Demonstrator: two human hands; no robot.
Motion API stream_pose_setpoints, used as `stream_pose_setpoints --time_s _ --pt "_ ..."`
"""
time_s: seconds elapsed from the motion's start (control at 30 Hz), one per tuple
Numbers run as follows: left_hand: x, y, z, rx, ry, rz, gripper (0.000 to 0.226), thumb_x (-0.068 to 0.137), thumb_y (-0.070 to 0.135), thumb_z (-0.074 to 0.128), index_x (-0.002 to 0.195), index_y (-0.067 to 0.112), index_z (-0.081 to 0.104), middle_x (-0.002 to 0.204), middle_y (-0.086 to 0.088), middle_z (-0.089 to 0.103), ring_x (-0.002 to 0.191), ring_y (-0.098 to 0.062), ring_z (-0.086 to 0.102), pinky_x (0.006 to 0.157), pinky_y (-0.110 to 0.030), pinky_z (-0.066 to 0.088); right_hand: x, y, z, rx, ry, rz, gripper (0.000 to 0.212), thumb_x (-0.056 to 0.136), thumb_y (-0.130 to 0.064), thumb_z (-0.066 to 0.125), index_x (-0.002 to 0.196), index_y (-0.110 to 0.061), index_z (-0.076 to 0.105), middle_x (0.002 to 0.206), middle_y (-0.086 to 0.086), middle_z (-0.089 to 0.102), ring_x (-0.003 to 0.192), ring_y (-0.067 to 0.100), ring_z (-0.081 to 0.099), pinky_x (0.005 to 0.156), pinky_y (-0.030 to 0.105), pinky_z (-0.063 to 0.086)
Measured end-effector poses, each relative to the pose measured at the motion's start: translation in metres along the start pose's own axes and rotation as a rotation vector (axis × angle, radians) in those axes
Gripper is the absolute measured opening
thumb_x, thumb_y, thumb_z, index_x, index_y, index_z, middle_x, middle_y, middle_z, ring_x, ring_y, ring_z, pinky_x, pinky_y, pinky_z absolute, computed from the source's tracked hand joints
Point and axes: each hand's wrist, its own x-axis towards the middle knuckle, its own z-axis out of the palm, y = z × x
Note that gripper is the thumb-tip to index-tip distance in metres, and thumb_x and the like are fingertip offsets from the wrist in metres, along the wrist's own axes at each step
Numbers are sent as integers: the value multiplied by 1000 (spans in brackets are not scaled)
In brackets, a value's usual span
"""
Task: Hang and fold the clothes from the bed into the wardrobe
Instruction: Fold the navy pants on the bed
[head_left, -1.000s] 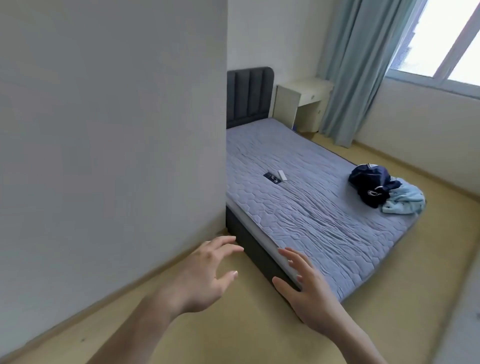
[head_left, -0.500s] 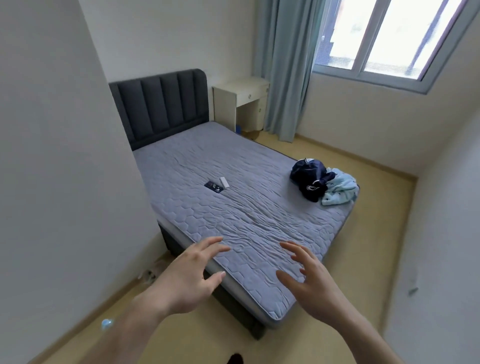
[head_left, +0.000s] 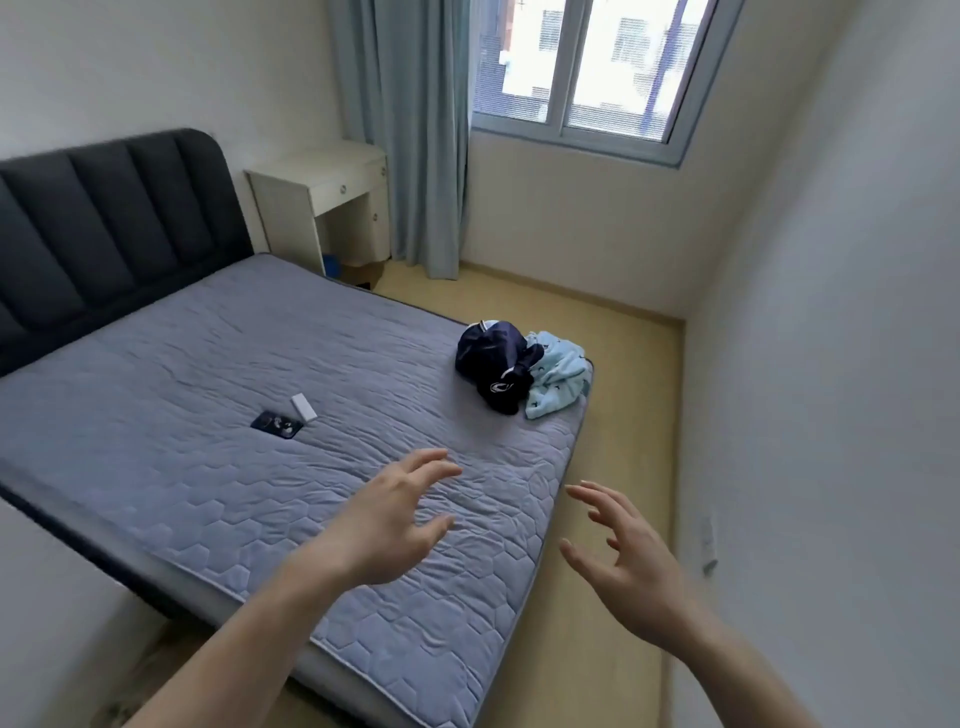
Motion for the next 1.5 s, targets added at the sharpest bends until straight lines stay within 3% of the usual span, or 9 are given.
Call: stream_pose_setpoints --time_s 0.1,0.27,0.47,0.7,0.97,1.2,1.43,1.5 --pt "67 22 9 -7 -30 58 58 94 43 65 149 40 45 160 22 30 144 -3 35 120 -23 27 30 30 -25 14 27 53 58 92 -40 75 143 -46 49 145 -40 36 129 -7 49 98 8 40" --pt "170 38 28 -16 -37 53 60 95 43 65 150 40 42 160 24 26 144 -3 34 117 -23 28 112 80 -62 33 13 79 57 93 -39 74 143 -47 49 144 -39 36 129 -5 48 104 20 42" --pt "267 36 58 -65 7 -91 60 95 44 64 151 40 41 159 27 25 143 -1 34 114 -19 28 225 136 -108 35 -108 26 56 93 -46 70 144 -47 47 145 -42 33 134 -10 42 114 24 39" --pt "344 29 75 -111 103 -273 62 93 46 66 149 41 40 160 28 23 145 0 31 120 -27 29 353 180 -162 5 -241 -22 52 95 -47 67 144 -48 46 143 -38 37 130 -7 45 105 19 42" --pt "414 -12 71 -147 153 -457 63 94 46 65 150 42 37 161 27 20 146 -2 30 119 -32 32 483 196 -148 15 -394 -31 51 96 -44 66 144 -45 47 142 -31 39 128 -3 46 102 18 41" --pt "510 -55 84 -192 112 -534 63 94 43 63 151 41 37 162 25 19 147 -6 33 118 -27 30 582 237 -140 -24 -461 59 46 95 -41 66 136 -49 49 134 -35 41 126 -2 48 98 19 42" --pt "596 -93 92 -226 104 -656 65 94 44 63 152 41 35 164 25 15 147 -7 33 118 -28 29 699 281 -120 -79 -505 140 45 96 -39 66 138 -37 51 132 -18 50 121 3 53 97 29 52" --pt "618 -107 95 -223 112 -716 64 95 42 63 152 41 36 164 23 16 147 -8 34 118 -28 29 740 297 -103 -105 -550 140 45 97 -38 65 140 -36 51 136 -13 51 119 4 52 90 22 48"
